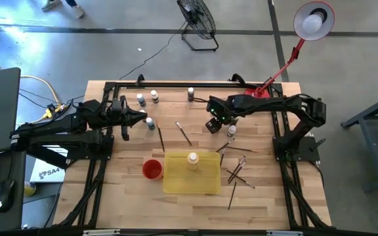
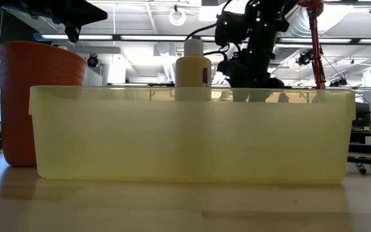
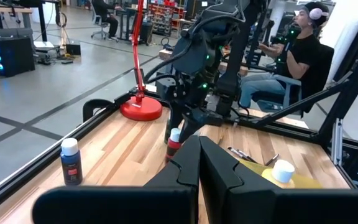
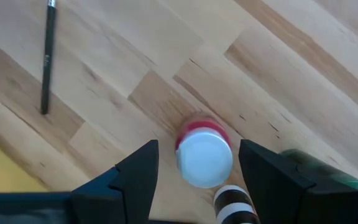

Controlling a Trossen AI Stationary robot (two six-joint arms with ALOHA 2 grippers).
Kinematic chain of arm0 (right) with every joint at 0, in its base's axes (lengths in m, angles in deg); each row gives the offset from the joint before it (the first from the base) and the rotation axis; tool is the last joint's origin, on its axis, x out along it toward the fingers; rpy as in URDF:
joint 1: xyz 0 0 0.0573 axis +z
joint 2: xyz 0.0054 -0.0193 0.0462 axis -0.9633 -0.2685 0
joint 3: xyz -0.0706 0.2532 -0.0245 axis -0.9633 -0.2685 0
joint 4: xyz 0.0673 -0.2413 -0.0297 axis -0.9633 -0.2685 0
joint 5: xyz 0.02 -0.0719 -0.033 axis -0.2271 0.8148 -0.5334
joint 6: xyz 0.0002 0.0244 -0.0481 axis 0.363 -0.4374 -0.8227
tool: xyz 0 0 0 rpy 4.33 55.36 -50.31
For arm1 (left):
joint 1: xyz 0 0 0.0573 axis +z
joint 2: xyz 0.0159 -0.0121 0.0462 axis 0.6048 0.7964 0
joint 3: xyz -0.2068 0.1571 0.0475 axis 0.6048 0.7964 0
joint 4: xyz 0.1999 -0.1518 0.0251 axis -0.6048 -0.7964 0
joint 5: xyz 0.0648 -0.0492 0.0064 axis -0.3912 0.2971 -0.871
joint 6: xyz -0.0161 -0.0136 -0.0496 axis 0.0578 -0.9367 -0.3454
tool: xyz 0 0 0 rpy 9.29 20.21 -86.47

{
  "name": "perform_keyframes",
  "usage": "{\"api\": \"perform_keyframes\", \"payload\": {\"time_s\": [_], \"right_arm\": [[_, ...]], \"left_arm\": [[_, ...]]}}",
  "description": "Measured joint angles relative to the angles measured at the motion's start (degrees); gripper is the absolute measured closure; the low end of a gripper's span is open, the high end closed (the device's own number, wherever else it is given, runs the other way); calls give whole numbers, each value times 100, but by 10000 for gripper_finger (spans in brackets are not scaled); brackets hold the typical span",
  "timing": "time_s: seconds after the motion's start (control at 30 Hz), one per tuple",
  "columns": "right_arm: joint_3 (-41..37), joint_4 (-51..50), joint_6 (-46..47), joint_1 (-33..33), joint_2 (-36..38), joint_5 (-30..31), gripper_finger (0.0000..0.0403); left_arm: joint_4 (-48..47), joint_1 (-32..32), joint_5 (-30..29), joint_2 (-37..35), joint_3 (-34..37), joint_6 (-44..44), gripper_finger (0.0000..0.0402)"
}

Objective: Pick & Place Paint Supplies
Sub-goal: Put the red paint bottle into the yellow bin

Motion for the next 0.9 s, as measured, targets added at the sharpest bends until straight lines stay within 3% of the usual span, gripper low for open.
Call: {"api": "perform_keyframes", "payload": {"time_s": [0.2,0.57,0.9], "right_arm": [[9,-27,2,-3,9,-25,197],[9,-23,2,-3,12,-27,265],[9,-16,4,2,14,-20,292]], "left_arm": [[2,-1,1,0,0,0,402],[2,-1,5,0,0,0,402],[2,1,22,0,0,0,402]]}}
